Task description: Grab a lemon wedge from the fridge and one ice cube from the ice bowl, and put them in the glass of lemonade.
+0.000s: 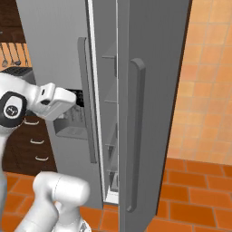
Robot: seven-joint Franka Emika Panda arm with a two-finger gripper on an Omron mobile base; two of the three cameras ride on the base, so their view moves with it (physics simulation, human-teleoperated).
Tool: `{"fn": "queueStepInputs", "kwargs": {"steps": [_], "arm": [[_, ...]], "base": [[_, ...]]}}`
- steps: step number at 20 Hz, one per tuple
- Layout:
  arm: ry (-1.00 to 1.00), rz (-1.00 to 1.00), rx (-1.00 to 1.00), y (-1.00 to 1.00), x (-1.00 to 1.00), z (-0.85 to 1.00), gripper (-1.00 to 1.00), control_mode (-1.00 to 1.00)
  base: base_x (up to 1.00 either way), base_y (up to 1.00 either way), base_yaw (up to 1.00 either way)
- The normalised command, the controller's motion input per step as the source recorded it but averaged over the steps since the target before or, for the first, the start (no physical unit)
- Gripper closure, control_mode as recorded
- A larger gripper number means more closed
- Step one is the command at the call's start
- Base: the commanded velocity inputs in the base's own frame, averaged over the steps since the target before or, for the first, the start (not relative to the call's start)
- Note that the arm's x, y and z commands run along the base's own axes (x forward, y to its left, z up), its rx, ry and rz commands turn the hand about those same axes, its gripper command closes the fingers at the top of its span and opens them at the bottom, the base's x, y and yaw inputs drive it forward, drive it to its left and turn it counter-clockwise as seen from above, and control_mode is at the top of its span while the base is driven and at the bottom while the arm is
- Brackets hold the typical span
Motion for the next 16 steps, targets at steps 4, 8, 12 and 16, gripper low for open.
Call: {"fn": "queueStepInputs", "kwargs": {"steps": [4,8,12,16], "arm": [[0.00,0.00,-0.06,-0.25,0.86,-0.06,-1.00,-1.00],[0.00,0.00,0.00,-0.72,0.58,0.00,-1.00,-1.00],[0.05,-0.01,-0.01,-0.49,0.19,-0.10,-1.00,-1.00],[0.01,-0.02,-0.02,-0.47,0.00,-0.27,-1.00,-1.00]], "base": [[0.00,0.00,0.00],[0.00,0.00,0.00],[0.00,0.00,0.00],[0.00,0.00,0.00]]}}
